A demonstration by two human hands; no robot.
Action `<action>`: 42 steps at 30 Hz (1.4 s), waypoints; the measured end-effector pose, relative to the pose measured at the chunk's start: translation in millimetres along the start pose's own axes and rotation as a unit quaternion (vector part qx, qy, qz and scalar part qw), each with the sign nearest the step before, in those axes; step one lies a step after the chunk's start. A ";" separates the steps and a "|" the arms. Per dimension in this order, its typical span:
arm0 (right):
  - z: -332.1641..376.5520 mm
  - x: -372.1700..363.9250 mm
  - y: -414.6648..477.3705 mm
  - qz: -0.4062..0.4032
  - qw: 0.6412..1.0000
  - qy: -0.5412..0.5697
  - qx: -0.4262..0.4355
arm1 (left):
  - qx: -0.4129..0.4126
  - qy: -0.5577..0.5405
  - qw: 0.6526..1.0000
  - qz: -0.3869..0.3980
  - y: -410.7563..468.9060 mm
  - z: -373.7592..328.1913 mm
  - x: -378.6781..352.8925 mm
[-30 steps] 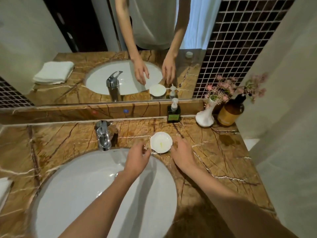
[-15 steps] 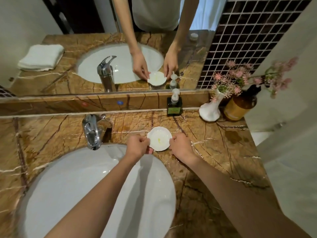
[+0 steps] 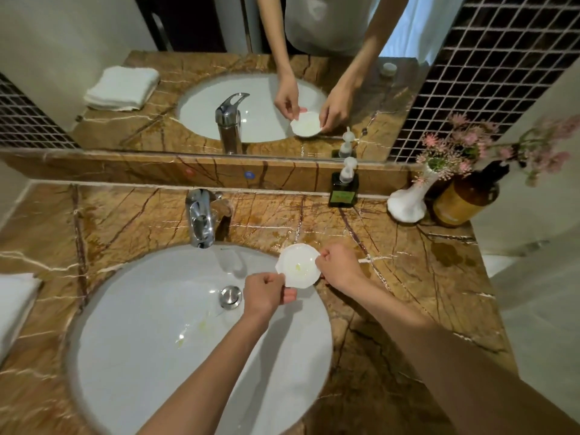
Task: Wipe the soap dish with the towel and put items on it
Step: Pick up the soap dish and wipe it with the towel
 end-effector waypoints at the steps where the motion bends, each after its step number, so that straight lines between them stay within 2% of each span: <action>1: 3.7 -5.1 -3.1 0.017 1.000 -0.013 0.009 | 0.017 -0.018 1.000 -0.009 -6.8 8.9 4.0; 6: 34.2 -37.5 -19.0 0.088 0.988 -0.107 0.065 | 0.111 -0.159 0.980 -0.042 -41.8 51.8 25.9; 12: 89.9 -85.7 -43.0 0.130 0.960 -0.209 0.133 | 0.235 -0.367 0.898 -0.056 -75.0 88.7 50.2; 16: 112.5 -99.5 -54.2 0.124 0.947 -0.249 0.159 | 0.256 -0.447 0.856 -0.040 -84.7 93.7 57.9; 19: 109.8 -104.5 -56.9 0.126 0.948 -0.246 0.157 | 0.232 -0.437 0.867 -0.053 -88.2 93.5 68.0; 23: 93.0 -116.4 -64.5 0.146 0.953 -0.193 0.184 | 0.140 -0.314 0.931 -0.124 -89.1 85.5 102.0; 26: 88.7 -122.5 -73.1 0.141 0.968 -0.104 0.182 | 0.081 -0.236 0.956 -0.157 -94.2 72.6 126.4; 30: 106.4 -139.1 -85.6 0.172 0.972 0.056 0.150 | 0.058 -0.234 0.951 -0.194 -100.9 62.1 158.6; 34: 132.2 -173.4 -109.8 0.252 0.941 0.209 0.088 | 0.083 -0.264 0.935 -0.220 -102.5 69.5 199.9; 37: 153.0 -201.0 -123.1 0.276 0.931 0.231 0.057 | 0.088 -0.279 0.929 -0.226 -96.6 73.1 230.0; 42: 184.7 -244.7 -138.7 0.270 0.939 0.208 0.031 | 0.072 -0.339 0.905 -0.246 -81.4 79.2 280.6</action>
Point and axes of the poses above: each hand's wrist, its own y-axis towards the middle knuckle, its own x-axis out of the back of the hand, z = x × y, the point moved 8 cm from there along y, towards the middle knuckle, and after that the axes turned 2 degrees about -x, right-handed, at the moved point
